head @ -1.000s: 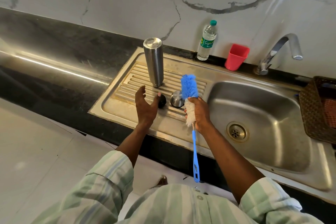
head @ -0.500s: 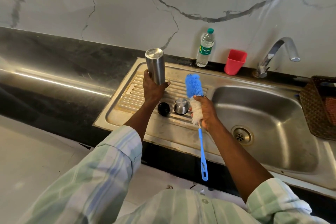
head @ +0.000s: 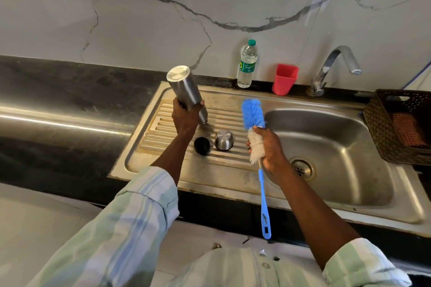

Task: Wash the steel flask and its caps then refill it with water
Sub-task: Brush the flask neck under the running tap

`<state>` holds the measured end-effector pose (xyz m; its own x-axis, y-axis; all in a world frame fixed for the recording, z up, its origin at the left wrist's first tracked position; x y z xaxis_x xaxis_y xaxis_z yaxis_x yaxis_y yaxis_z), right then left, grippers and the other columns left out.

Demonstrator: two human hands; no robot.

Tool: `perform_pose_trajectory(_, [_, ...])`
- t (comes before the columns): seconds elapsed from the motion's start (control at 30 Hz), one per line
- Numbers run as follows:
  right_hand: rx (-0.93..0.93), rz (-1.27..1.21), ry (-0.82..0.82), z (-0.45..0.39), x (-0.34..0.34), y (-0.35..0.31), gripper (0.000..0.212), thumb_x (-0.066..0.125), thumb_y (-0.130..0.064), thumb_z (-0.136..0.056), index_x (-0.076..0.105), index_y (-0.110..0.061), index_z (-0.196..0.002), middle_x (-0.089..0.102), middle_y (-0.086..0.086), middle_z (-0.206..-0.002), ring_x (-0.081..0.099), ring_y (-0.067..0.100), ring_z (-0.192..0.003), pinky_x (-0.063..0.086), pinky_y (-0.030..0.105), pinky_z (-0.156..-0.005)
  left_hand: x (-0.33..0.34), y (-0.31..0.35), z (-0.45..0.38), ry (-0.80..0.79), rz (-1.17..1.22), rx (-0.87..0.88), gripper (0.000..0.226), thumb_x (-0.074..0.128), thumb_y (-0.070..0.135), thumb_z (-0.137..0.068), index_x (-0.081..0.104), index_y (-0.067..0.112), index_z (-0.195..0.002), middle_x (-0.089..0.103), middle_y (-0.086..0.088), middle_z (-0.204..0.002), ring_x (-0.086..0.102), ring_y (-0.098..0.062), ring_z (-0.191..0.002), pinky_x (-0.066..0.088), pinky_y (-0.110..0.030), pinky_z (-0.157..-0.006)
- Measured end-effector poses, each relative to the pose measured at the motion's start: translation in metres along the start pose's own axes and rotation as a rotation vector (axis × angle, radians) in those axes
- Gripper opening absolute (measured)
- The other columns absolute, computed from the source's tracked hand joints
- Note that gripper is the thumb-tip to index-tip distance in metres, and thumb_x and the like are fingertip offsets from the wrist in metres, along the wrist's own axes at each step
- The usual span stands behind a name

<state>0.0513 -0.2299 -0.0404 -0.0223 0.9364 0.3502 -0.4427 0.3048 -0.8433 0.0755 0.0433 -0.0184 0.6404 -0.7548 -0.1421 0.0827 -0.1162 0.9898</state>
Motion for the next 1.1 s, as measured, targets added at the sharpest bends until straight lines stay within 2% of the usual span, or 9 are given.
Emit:
perform_pose_trajectory(0.1, [-0.01,-0.035,-0.029,0.004,-0.002,-0.007,0.033,0.064,-0.03,-0.074,0.059,-0.004,-0.095,0.054,0.007,-0.065,0.051,0.015,-0.05,0.043,0.024,-0.045,0.01,0.02,0.011,0.002,0.178,0.028,0.065,0.086,0.027,-0.075,0.051,0.017,-0.129,0.063,0.001,-0.12,0.063,-0.009,-0.104,0.053,-0.021,-0.086])
perform_pose_trajectory(0.17, [-0.082,-0.118,-0.034,0.007,-0.004,-0.019,0.032,0.064,-0.026,-0.083,0.057,-0.004,-0.106,0.057,0.006,-0.07,0.053,0.015,-0.055,0.045,0.025,-0.048,0.017,0.039,0.013,0.014,0.247,0.057,0.062,0.085,0.026,-0.075,0.054,0.015,-0.127,0.065,0.002,-0.116,0.064,-0.007,-0.101,0.051,-0.016,-0.082])
perform_pose_trajectory(0.33, [-0.135,-0.265,-0.103,0.025,-0.024,-0.057,0.033,0.05,-0.04,-0.097,0.055,-0.011,-0.112,0.065,-0.001,-0.07,0.06,0.012,-0.056,0.049,0.023,-0.05,0.055,0.075,0.024,0.008,0.616,-0.082,0.048,0.081,0.029,-0.08,0.061,0.015,-0.121,0.068,-0.003,-0.118,0.064,-0.017,-0.109,0.053,-0.038,-0.099])
perform_pose_trajectory(0.47, [-0.046,-0.12,-0.138,0.054,-0.058,-0.086,0.027,0.048,-0.042,-0.093,0.057,-0.017,-0.099,0.06,-0.007,-0.059,0.056,0.01,-0.05,0.04,0.02,-0.046,0.117,0.085,0.058,-0.103,0.929,-0.32,0.058,0.073,0.043,-0.084,0.057,0.009,-0.127,0.069,-0.011,-0.113,0.068,-0.029,-0.104,0.056,-0.049,-0.091])
perform_pose_trajectory(0.57, [-0.021,-0.112,-0.143,0.082,-0.101,-0.103,0.026,0.042,-0.032,-0.095,0.059,-0.013,-0.1,0.059,-0.001,-0.062,0.055,0.014,-0.052,0.04,0.021,-0.043,0.165,0.085,0.085,-0.169,1.1,-0.397,0.049,0.064,0.042,-0.091,0.053,0.008,-0.125,0.065,-0.014,-0.095,0.068,-0.029,-0.083,0.059,-0.043,-0.078])
perform_pose_trajectory(0.7, [-0.066,-0.015,-0.161,0.112,-0.139,-0.113,0.029,0.058,-0.025,-0.079,0.062,-0.008,-0.101,0.056,0.007,-0.065,0.05,0.017,-0.053,0.038,0.021,-0.042,0.215,0.061,0.111,-0.21,1.059,-0.55,0.07,0.056,0.056,-0.092,0.049,0.005,-0.139,0.061,-0.018,-0.128,0.063,-0.031,-0.11,0.047,-0.048,-0.105])
perform_pose_trajectory(0.9, [-0.107,0.135,-0.043,0.14,-0.202,-0.12,0.011,0.058,-0.009,-0.092,0.067,-0.009,-0.098,0.064,0.007,-0.069,0.052,0.013,-0.047,0.039,0.019,-0.043,0.283,0.045,0.163,-0.351,0.977,-0.651,0.113,0.084,0.066,-0.055,0.046,0.002,-0.139,0.054,-0.026,-0.138,0.055,-0.041,-0.127,0.038,-0.062,-0.108])
perform_pose_trajectory(1.0, [-0.103,0.128,-0.013,0.148,-0.217,-0.124,0.014,0.059,-0.009,-0.093,0.068,-0.01,-0.104,0.068,0.006,-0.073,0.054,0.014,-0.052,0.041,0.018,-0.046,0.293,0.062,0.193,-0.355,0.938,-0.62,0.087,0.068,0.067,-0.079,0.049,0.003,-0.135,0.06,-0.023,-0.123,0.059,-0.038,-0.12,0.043,-0.059,-0.105])
perform_pose_trajectory(1.1, [-0.103,0.212,0.013,0.151,-0.227,-0.124,0.011,0.059,-0.014,-0.094,0.069,-0.018,-0.094,0.066,0.008,-0.075,0.052,0.019,-0.057,0.038,0.022,-0.05,0.304,0.073,0.211,-0.392,0.886,-0.643,0.078,0.064,0.065,-0.084,0.051,0.003,-0.129,0.065,-0.018,-0.091,0.071,-0.033,-0.082,0.059,-0.052,-0.076])
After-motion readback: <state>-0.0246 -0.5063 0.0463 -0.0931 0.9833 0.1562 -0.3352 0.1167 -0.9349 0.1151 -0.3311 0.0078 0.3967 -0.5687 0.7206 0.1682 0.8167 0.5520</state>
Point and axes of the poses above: each hand's wrist, its own z-axis away from the middle knuckle, its own x-axis out of the palm, y = z × x, the point moved 7 cm from there along -z, towards the middle knuckle
